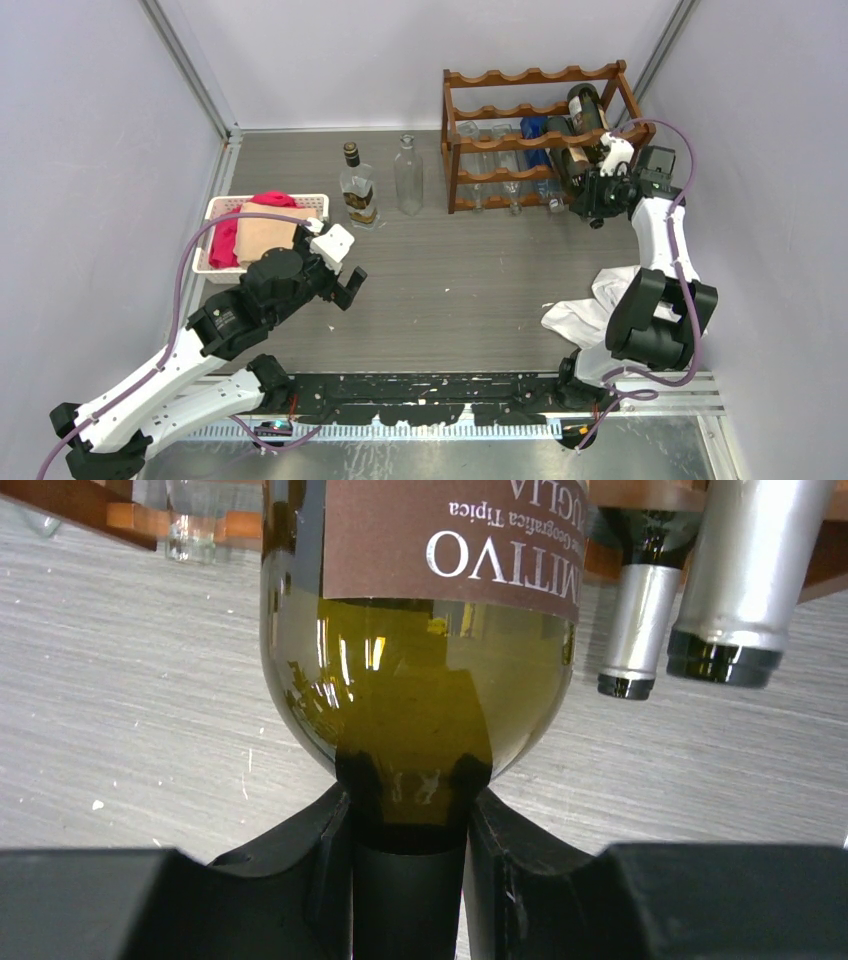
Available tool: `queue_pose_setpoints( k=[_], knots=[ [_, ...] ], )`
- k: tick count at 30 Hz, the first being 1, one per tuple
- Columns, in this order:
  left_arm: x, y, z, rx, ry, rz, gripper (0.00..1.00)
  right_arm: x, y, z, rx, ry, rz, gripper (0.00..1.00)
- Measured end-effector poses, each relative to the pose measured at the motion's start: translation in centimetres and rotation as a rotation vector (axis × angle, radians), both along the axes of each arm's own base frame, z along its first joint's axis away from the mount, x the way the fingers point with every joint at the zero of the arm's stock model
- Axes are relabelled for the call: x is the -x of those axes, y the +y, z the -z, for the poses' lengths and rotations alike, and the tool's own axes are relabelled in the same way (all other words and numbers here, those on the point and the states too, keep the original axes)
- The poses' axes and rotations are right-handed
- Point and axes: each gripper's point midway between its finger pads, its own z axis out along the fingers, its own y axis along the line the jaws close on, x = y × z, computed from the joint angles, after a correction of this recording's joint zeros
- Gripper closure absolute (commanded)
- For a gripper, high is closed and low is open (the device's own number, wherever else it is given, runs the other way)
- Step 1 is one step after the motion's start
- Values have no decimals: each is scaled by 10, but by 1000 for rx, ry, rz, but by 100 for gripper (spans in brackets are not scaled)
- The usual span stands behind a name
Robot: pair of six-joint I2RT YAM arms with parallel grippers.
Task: Put the wine bottle on the wine rack
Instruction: Place the wine bottle in the wine rack.
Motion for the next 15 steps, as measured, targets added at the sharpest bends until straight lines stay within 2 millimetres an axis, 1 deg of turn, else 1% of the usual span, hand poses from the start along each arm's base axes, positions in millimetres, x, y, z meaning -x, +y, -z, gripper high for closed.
queue_pose_setpoints(
  k=[15],
  knots=[
    [-1,0,1,-4,-1,-7,1,-40,11,10,24,-41,52,99]
  ],
)
